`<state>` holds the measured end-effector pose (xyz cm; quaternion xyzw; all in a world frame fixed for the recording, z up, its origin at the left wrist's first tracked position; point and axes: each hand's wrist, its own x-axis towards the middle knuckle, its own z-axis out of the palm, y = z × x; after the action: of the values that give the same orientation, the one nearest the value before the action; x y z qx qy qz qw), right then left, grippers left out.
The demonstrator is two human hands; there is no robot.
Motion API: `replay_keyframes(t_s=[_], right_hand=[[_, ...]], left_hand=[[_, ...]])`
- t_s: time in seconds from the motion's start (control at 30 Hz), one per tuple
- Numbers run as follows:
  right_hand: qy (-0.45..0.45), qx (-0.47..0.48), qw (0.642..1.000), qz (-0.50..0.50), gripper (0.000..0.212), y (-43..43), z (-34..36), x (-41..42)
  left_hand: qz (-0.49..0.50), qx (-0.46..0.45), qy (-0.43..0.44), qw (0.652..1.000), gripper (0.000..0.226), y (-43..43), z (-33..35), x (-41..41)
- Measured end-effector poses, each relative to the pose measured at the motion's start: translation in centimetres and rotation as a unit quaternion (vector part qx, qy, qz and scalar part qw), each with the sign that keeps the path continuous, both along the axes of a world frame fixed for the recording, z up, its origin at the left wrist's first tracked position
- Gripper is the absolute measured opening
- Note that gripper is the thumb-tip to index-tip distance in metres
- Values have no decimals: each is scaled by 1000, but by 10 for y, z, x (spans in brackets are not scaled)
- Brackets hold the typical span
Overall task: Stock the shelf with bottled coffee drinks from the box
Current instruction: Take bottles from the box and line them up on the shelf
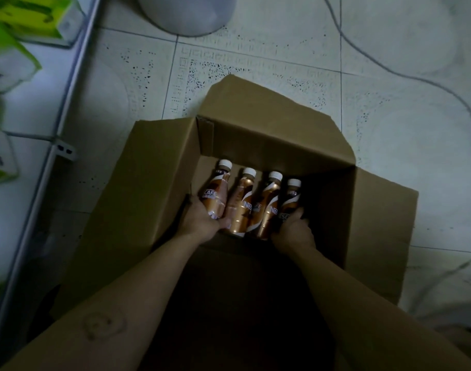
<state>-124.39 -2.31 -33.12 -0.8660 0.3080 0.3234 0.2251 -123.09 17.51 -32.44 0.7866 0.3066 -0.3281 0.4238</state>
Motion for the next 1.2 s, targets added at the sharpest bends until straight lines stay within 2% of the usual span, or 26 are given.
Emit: replay_keyframes(t_s=[0.1,0.2,0.33,0.47,0.53,0.67,0.83,1.0,1.2], right_hand=[[5,32,999,-17,95,0,9,-1],[9,69,996,-50,93,-2,32,1],[-14,167,979,-114,84,-2,76,6],[-64,283,944,-154,66,1,135,-1],[-78,340,925,-149,56,4,169,-3],[-100,464,873,-111,42,10,240,-13],[-99,617,776,-83,49,36,325,-41],[-164,649,742,-11,46,88,410,-65],[-246,667,692,121,56,151,502,-88]], left_hand=[[37,-19,36,998,70,-2,10,-1],[101,-100,70,987,47,1,26,-5],[100,-179,55,977,51,5,58,-15],[89,-269,5,959,41,2,112,-18],[74,-295,-30,952,52,4,146,-18],[11,-296,-106,949,61,18,224,-25],[6,-297,-193,935,55,51,324,-55],[15,-255,-296,921,48,88,414,-99],[58,-163,-418,892,52,144,512,-159]])
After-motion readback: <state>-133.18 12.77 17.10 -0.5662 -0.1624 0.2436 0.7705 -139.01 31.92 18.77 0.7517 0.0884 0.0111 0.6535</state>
